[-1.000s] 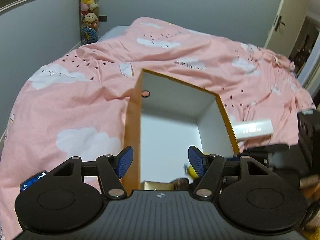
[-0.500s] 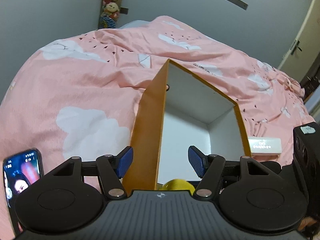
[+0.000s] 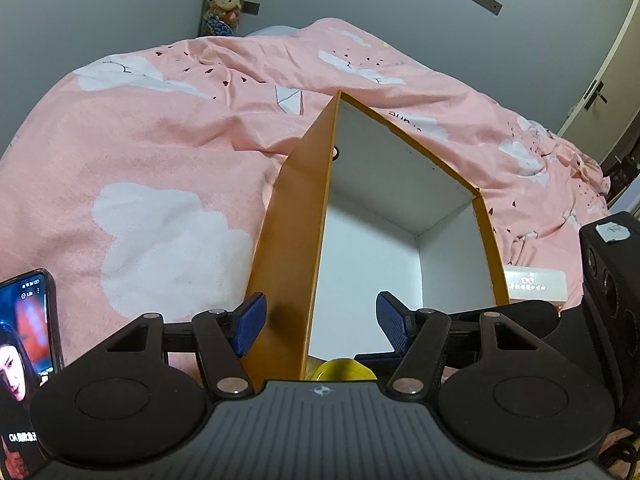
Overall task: Organize objects
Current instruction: 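Lower the yellow tape measure into the orange box with the right tool and release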
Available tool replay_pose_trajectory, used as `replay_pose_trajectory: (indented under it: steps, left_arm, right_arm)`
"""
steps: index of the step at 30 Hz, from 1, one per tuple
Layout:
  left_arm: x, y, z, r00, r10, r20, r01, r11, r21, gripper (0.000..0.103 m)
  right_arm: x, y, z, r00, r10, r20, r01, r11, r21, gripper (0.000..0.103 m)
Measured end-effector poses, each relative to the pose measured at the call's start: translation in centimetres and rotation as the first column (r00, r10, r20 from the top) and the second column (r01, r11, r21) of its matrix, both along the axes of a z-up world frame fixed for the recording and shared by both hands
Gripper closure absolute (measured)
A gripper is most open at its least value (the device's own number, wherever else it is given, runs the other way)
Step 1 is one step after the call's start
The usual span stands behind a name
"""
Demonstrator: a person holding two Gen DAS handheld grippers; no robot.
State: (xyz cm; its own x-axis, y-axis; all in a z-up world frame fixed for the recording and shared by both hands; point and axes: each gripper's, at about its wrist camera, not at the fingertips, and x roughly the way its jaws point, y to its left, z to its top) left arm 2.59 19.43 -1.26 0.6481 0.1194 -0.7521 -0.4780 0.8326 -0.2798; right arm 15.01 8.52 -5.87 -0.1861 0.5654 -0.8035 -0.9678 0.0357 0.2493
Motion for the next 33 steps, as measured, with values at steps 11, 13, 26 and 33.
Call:
replay_pose_trajectory:
  steps: [11,13,26,33]
  left_arm:
    - [-0.4,1.4,0.4,0.997,0.056,0.047,-0.054,0.998,-0.038,0.029]
    - [-0.5,1.7,0.6,0.996,0.071,0.06,-0.069,0.997,-0.036,0.029]
    - [-0.5,3.0,0.1,0.993,0.105,0.049,-0.101,0.992,-0.074,0.029]
    - [-0.3,3.1,-0.3,0.994,0.1,0.035,-0.097,0.991,-0.088,0.029]
  right_arm:
    - [1.4,-0.8,1.5,0.993,-0.11,-0.048,0.113,0.991,0.073,0.058]
    - [1.8,-0.7,1.4,0.988,-0.146,-0.054,0.15,0.986,0.075,0.075]
    - [2.9,3.1,-1.0,0.993,-0.121,0.005,0.121,0.992,-0.029,0.094]
    - [3.5,3.9,-1.9,0.996,-0.058,-0.072,0.05,0.993,-0.105,0.096]
